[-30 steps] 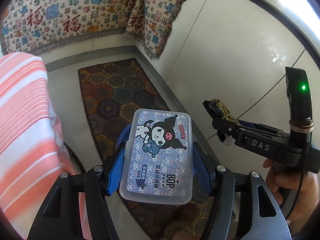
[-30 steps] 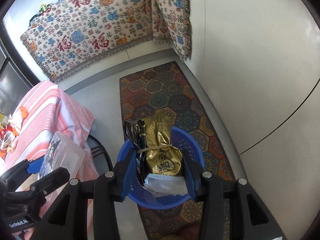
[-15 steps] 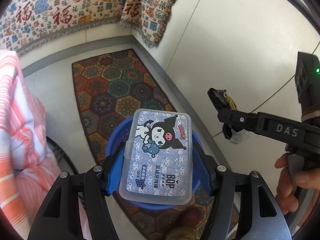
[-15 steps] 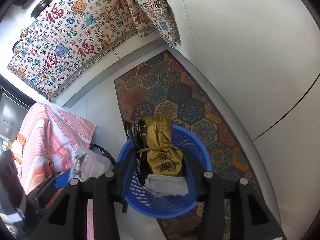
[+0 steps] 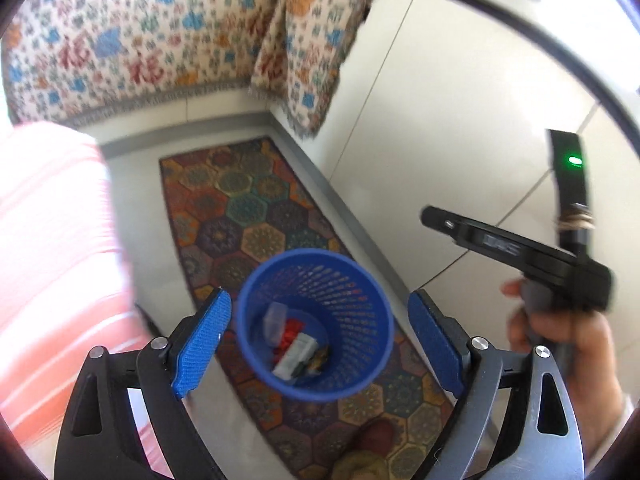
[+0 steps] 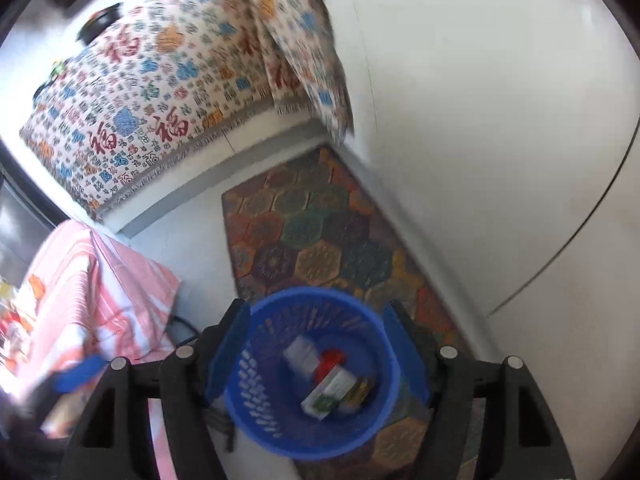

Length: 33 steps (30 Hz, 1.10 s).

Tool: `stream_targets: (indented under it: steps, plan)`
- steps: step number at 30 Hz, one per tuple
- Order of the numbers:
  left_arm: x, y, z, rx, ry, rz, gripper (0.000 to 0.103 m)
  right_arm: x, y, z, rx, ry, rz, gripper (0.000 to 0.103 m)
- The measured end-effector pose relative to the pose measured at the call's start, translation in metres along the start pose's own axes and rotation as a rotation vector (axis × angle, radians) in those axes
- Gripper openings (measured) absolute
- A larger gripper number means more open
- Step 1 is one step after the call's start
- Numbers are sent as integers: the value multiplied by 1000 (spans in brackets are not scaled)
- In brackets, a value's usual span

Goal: Collect trash
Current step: 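Move both tools back over the table toward the remaining wrappers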

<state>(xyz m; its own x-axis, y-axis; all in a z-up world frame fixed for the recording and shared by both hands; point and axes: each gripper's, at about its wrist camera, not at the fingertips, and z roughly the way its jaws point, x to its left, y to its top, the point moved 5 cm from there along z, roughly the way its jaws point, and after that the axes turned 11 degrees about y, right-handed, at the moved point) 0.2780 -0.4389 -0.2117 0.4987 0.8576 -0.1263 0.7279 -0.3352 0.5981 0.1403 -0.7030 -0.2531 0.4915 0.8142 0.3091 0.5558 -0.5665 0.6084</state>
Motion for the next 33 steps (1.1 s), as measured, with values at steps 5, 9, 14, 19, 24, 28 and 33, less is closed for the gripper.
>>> stream_targets:
  steps: [5,9,14,19,24,28,33]
  plan:
    - [48,-36,-77,-36,85,-27,96,62,4,-32,-98,12,-169,71]
    - [109,-81,-113,-15,195,-77,96,130,-10,-56,-152,100,-286,71]
    - [196,-139,-134,19,398,-151,96,229,-55,-68,-143,200,-479,71]
    - [274,-177,-154,20,527,-263,96,317,-127,-55,-18,304,-633,71]
    - [326,-197,-165,12,590,-344,96,378,-179,-32,75,317,-735,71]
    - [350,-206,-167,15,616,-375,96,411,-201,-12,123,298,-751,71]
    - [373,-213,-165,33,643,-412,98,427,-208,13,149,272,-693,71]
